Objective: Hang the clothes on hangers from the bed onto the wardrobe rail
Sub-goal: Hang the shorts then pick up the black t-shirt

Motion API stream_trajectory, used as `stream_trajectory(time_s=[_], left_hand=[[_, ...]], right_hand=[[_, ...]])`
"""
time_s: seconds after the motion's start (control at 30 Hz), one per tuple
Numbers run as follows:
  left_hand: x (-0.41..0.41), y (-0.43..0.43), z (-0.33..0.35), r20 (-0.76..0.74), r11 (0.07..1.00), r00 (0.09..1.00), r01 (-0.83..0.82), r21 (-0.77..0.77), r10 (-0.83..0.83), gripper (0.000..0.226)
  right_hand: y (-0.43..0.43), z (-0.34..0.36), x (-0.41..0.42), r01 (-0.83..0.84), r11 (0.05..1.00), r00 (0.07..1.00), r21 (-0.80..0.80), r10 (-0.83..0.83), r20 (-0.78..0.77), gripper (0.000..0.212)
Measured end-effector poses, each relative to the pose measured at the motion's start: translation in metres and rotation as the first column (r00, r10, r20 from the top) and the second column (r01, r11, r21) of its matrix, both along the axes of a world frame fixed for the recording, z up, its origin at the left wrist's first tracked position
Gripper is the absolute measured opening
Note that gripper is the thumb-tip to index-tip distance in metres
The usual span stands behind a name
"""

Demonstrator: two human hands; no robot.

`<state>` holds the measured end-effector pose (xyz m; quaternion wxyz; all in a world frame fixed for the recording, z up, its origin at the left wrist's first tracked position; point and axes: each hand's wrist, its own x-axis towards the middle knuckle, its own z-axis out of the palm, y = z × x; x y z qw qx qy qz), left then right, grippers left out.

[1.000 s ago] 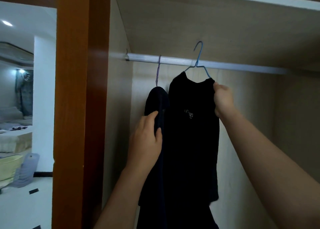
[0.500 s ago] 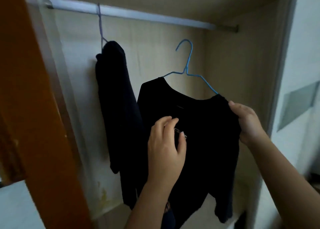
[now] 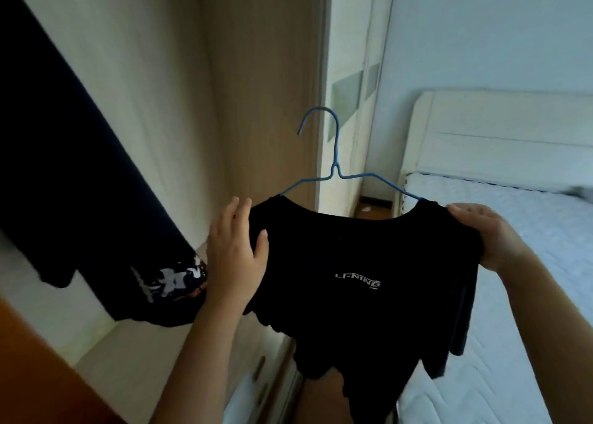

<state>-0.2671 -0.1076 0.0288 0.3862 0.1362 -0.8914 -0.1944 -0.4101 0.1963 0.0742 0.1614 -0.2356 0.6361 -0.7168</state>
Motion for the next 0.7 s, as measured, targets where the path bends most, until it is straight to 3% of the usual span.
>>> stream_trajectory(time_s=[0.07,0.17,0.27,0.37,0.43,0.53,0.7], left_hand=[[-0.007,0.001,-0.006,0.082,0.999,0.996,0.043,0.022,-0.045,0.057],[-0.014,0.004,-0.016,0.135,0.978,0.978,0.14,0.154,-0.161,0.041],[-0.018,0.011,-0.03,0.168,0.948,0.949,0.226,0.225,-0.266,0.014],[-0.02,0.022,-0.046,0.164,0.907,0.938,0.235,0.35,-0.306,0.015],[-0.018,0.031,-0.055,0.161,0.868,0.931,0.228,0.442,-0.327,0.017],[-0.012,0.045,-0.064,0.177,0.845,0.912,0.252,0.472,-0.371,0.019],[0.006,0.074,-0.065,0.22,0.821,0.834,0.387,0.419,-0.506,0.021]], right_hand=[[0.026,-0.002,0.001,0.024,0.999,1.0,0.035,-0.024,0.0,0.049],[0.052,-0.007,0.001,0.05,0.997,0.999,0.061,-0.051,0.011,0.054],[0.059,-0.015,0.008,0.068,0.993,0.997,0.092,-0.07,0.02,0.05],[0.063,-0.026,0.018,0.156,0.966,0.987,0.204,-0.158,-0.006,0.037],[0.069,-0.035,0.029,0.279,0.897,0.96,0.344,-0.265,-0.089,0.029],[0.084,-0.054,0.054,0.471,0.683,0.882,0.559,-0.378,-0.281,0.035],[0.12,-0.091,0.135,0.654,0.424,0.723,0.626,-0.594,-0.353,0.04]])
